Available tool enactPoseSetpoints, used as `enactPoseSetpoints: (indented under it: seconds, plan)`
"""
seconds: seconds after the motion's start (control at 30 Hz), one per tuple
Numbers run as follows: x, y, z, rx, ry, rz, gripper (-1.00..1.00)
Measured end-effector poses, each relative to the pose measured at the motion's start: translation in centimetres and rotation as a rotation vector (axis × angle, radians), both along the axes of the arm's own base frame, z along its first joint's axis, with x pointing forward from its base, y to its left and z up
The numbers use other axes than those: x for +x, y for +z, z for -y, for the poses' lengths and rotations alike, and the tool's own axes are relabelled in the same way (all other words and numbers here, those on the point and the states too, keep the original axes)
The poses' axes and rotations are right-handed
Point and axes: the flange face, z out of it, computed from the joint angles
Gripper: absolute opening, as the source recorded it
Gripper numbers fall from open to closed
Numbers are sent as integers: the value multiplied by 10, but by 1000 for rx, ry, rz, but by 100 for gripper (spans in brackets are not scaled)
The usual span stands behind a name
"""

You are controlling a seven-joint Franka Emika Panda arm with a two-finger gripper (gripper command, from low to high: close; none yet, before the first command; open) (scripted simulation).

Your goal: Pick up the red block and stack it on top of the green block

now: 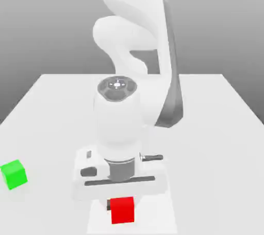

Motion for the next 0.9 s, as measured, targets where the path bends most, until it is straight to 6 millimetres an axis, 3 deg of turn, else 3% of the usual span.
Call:
enactPoseSetpoints:
  seconds: [0.17, 0.3, 0.43, 0.6, 0.77, 0.8, 0.9]
  plan:
    - [-14, 17, 80, -1, -152, 0, -100]
    - [-38, 25, 150, -1, -292, 0, -100]
    - [-74, 33, 217, -1, -436, 0, -100]
    - [-135, 42, 292, 1, -623, 0, -100]
    - [-141, -9, 300, 1, -638, 0, -100]
    - [-141, -17, 299, 1, -639, 0, 100]
    - [-141, -17, 299, 1, -639, 0, 100]
